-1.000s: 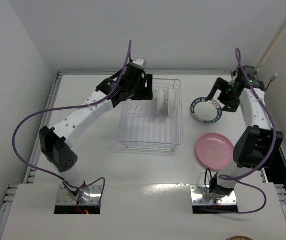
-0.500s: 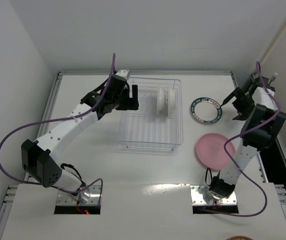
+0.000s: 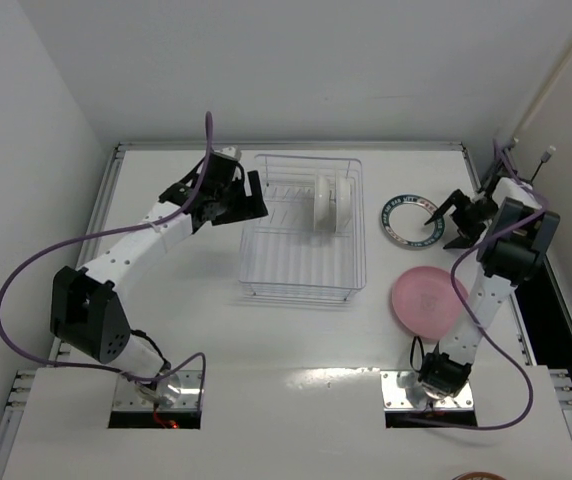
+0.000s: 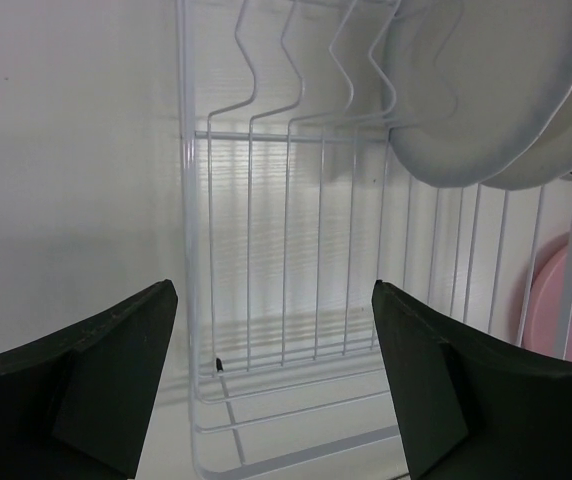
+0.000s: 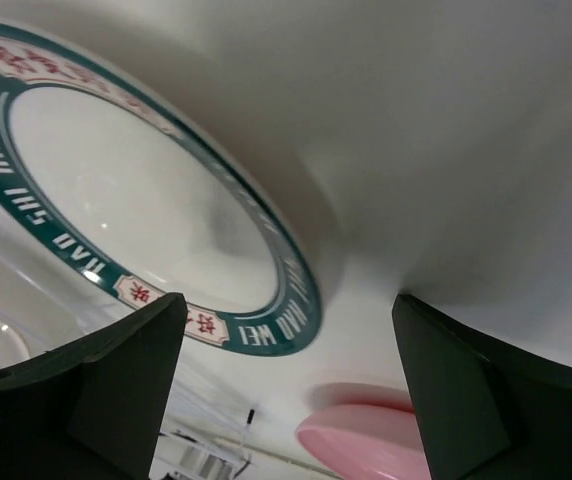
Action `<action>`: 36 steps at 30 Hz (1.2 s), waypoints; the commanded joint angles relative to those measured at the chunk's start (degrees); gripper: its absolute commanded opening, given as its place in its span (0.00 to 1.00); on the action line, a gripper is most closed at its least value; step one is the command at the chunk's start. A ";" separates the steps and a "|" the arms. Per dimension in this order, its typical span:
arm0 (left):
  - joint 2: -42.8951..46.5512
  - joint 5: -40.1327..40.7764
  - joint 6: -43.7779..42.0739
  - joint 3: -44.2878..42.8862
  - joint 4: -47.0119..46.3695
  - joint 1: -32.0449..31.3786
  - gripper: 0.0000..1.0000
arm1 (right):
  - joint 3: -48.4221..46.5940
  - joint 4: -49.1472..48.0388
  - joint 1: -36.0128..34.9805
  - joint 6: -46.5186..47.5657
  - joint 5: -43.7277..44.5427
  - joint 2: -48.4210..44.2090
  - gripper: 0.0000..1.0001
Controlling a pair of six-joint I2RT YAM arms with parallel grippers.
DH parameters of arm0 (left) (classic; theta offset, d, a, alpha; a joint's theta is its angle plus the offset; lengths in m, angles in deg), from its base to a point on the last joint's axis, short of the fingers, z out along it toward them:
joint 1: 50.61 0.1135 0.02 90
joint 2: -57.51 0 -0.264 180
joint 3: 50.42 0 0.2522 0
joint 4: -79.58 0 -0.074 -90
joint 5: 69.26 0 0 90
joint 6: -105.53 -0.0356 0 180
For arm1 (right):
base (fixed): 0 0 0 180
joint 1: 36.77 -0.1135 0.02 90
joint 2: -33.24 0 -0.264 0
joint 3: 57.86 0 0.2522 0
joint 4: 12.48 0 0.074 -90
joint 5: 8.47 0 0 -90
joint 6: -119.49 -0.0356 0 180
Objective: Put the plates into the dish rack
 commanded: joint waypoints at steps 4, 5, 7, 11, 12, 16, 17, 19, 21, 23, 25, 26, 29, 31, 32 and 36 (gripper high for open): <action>-1.00 -1.98 1.19 -1.82 -2.28 0.62 0.77 | -7.38 2.66 -2.70 2.61 -7.15 6.38 0.75; -1.00 -1.98 1.19 -1.82 -2.28 1.32 0.77 | -7.39 3.28 -2.70 2.61 -7.16 7.08 0.72; -0.47 -1.98 1.19 -1.82 -2.28 1.85 0.77 | -7.92 2.68 -2.70 2.61 -7.77 7.09 0.57; -0.47 -1.98 1.19 -1.29 -2.28 1.85 0.77 | -7.92 2.67 -2.70 2.61 -7.77 7.09 0.26; -0.47 -1.98 1.19 -1.29 -2.28 1.85 0.77 | -7.92 2.67 -2.70 2.61 -8.29 7.09 0.17; -0.47 -1.98 0.66 -1.91 -1.75 1.85 0.77 | -2.67 -1.18 -2.70 3.14 -7.68 2.10 0.00; -0.47 -1.98 0.66 -1.91 -1.75 1.85 0.77 | -1.69 -1.72 -2.70 3.14 -6.81 0.69 0.00; -0.47 -1.98 0.66 -1.91 -1.75 1.85 0.77 | 0.42 -2.25 -2.70 3.14 -5.23 -2.47 0.00; 0.06 -1.98 0.66 -1.91 -1.75 1.85 0.77 | 1.57 -2.87 -3.22 3.14 -3.21 -8.53 0.00; 0.06 -1.46 0.66 -1.38 -1.23 1.85 0.77 | 2.10 -2.87 -3.23 2.44 -1.37 -12.84 0.00; 0.06 -0.76 0.66 -1.38 -0.70 1.85 0.77 | 2.62 -2.87 -3.23 1.04 1.18 -19.87 0.00; 0.58 -0.75 0.66 -1.38 -0.69 1.85 0.77 | 2.63 -3.56 -3.23 -0.71 4.50 -22.59 0.00; 0.59 -0.22 1.71 -0.16 -0.17 1.85 0.77 | 3.59 -1.74 -3.76 -3.09 7.95 -30.60 0.00; 0.59 0.30 1.72 -0.15 -0.17 1.85 0.77 | 2.54 -0.94 -4.28 -3.62 8.66 -33.50 0.00; 0.59 0.30 2.24 -0.15 0.44 1.85 0.77 | 1.58 -0.93 -4.28 -3.63 8.66 -34.13 0.00; 0.06 2.32 2.86 -0.76 1.24 1.85 0.77 | -0.80 -1.01 -6.12 -6.35 5.94 -36.41 0.00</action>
